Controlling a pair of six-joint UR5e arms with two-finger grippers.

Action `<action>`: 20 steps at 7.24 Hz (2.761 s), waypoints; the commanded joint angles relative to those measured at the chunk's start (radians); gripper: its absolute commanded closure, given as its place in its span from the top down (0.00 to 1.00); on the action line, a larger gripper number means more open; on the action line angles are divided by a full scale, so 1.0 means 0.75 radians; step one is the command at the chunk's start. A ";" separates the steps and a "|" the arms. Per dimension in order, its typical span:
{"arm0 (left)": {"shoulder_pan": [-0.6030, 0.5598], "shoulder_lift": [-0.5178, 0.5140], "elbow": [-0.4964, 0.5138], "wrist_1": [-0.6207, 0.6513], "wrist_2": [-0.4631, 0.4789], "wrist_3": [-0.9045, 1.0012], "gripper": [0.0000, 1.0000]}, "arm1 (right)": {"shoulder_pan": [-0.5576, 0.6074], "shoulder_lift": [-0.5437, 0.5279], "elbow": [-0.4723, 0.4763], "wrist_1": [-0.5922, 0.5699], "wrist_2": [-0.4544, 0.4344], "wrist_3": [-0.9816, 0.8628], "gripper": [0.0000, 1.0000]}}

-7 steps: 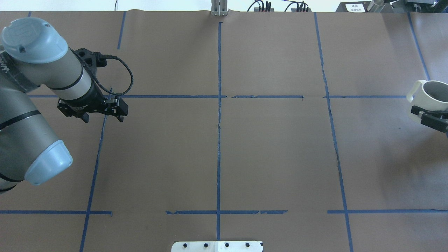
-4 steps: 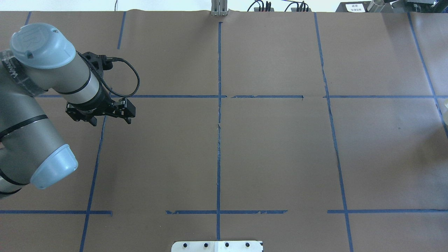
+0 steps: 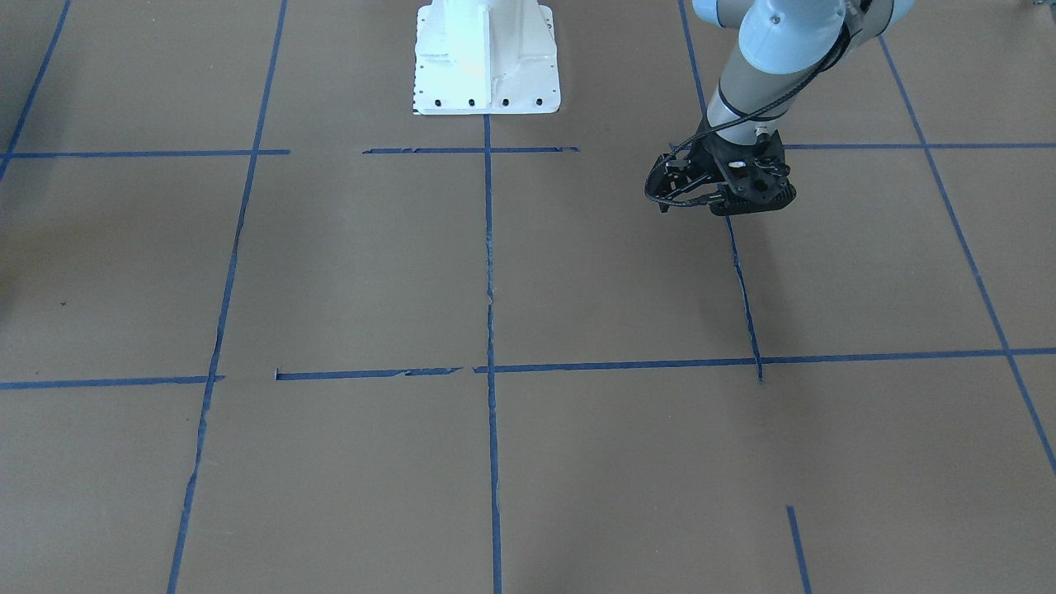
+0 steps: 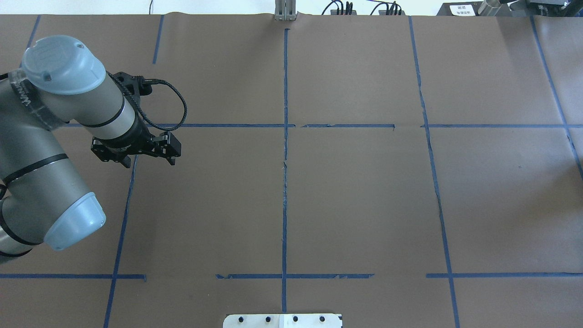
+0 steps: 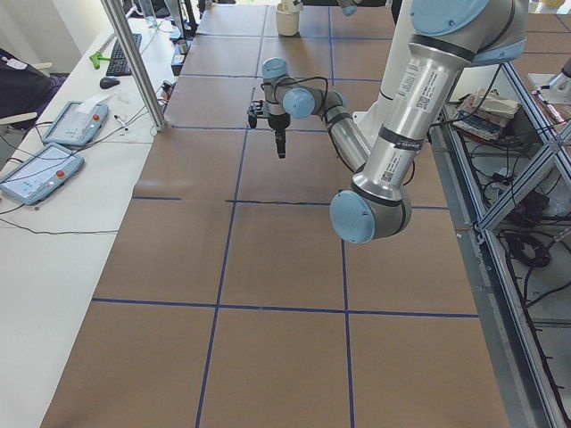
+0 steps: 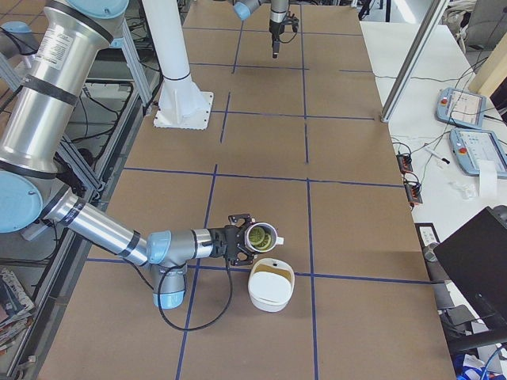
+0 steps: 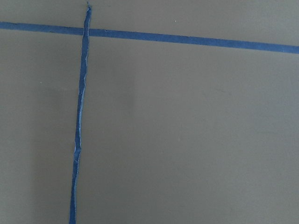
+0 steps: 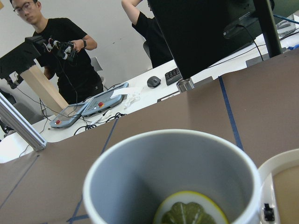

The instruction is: Left arm hands cup to right arm to dump lemon

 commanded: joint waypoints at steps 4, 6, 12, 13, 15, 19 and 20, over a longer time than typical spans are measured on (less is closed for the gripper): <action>0.003 -0.001 -0.022 0.000 0.004 -0.033 1.00 | -0.001 0.139 -0.041 0.178 -0.046 0.800 0.11; 0.003 -0.001 -0.022 0.000 0.004 -0.033 1.00 | 0.001 0.139 -0.051 0.260 -0.089 0.987 0.11; 0.005 -0.001 -0.020 0.000 0.006 -0.025 1.00 | 0.007 0.195 -0.182 0.507 -0.254 1.490 0.11; 0.005 -0.001 -0.016 0.000 0.006 -0.023 1.00 | 0.007 0.215 -0.198 0.540 -0.311 1.592 0.12; 0.008 -0.003 -0.014 0.000 0.004 -0.021 1.00 | 0.007 0.246 -0.227 0.593 -0.424 1.746 0.12; 0.010 -0.003 -0.014 0.000 0.004 -0.023 1.00 | 0.007 0.266 -0.231 0.604 -0.506 1.997 0.12; 0.008 -0.003 -0.014 0.000 0.004 -0.023 1.00 | 0.005 0.268 -0.231 0.638 -0.523 2.059 0.13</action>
